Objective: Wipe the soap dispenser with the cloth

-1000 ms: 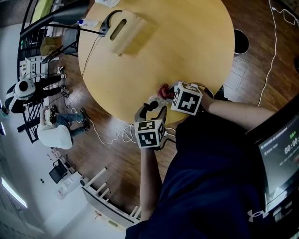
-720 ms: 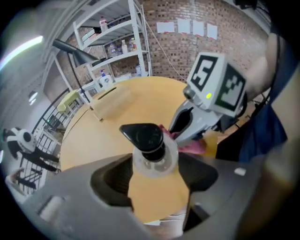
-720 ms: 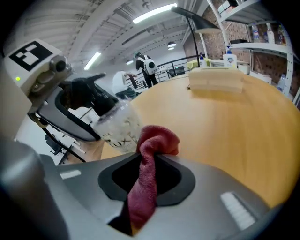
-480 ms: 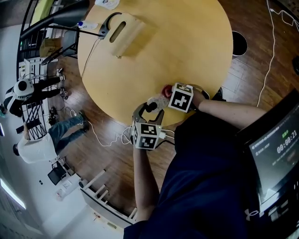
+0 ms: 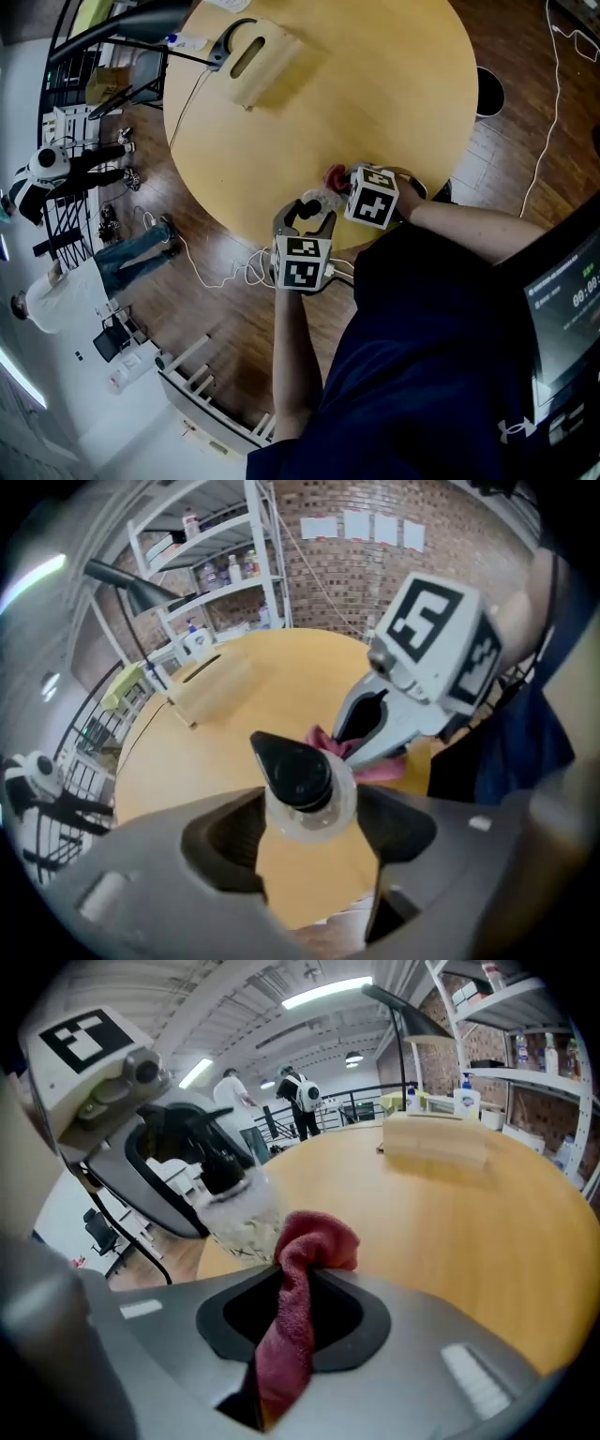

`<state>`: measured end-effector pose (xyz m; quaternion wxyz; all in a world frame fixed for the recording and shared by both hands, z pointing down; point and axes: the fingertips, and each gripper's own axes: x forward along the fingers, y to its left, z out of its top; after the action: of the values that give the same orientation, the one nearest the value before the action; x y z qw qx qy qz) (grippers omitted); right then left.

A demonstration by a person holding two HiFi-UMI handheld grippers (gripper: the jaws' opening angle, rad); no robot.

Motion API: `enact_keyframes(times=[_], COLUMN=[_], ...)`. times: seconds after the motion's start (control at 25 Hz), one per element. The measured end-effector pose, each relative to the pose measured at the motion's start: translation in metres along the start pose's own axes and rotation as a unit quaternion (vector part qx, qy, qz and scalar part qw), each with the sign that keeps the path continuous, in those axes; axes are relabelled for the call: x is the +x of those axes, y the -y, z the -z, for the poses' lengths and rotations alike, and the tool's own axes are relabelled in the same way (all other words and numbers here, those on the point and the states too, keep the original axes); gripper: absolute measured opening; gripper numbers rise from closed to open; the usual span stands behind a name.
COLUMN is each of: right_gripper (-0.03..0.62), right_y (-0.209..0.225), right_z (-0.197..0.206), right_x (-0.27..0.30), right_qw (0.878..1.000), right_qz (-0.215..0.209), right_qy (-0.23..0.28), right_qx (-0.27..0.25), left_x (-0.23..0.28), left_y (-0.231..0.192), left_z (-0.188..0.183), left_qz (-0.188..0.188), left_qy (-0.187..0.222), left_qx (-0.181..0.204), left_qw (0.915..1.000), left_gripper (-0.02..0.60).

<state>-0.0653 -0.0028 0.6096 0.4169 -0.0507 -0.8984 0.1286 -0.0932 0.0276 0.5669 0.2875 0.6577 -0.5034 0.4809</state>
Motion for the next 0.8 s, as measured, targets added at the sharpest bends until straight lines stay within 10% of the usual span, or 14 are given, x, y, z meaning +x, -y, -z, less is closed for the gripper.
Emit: enact_keyframes(times=[0.24, 0.48, 0.8], right_gripper=[0.084, 0.084, 0.084], right_y=[0.005, -0.015, -0.005], right_z=[0.016, -0.016, 0.017], right_x=[0.017, -0.025, 0.013], right_qw=[0.999, 0.999, 1.0], right_qz=[-0.002, -0.02, 0.001], right_qy=[-0.026, 0.034, -0.017], right_qx=[0.028, 0.012, 0.011], left_x=[0.001, -0.014, -0.001], left_y=[0.002, 0.0, -0.003], left_z=[0.004, -0.002, 0.005], left_qz=[0.032, 0.001, 0.003], left_qy=[-0.005, -0.005, -0.016], left_qx=[0.108, -0.098, 0.115], left_qw=[0.9937, 0.9951, 0.9932], left_gripper=[0.305, 0.316, 0.29])
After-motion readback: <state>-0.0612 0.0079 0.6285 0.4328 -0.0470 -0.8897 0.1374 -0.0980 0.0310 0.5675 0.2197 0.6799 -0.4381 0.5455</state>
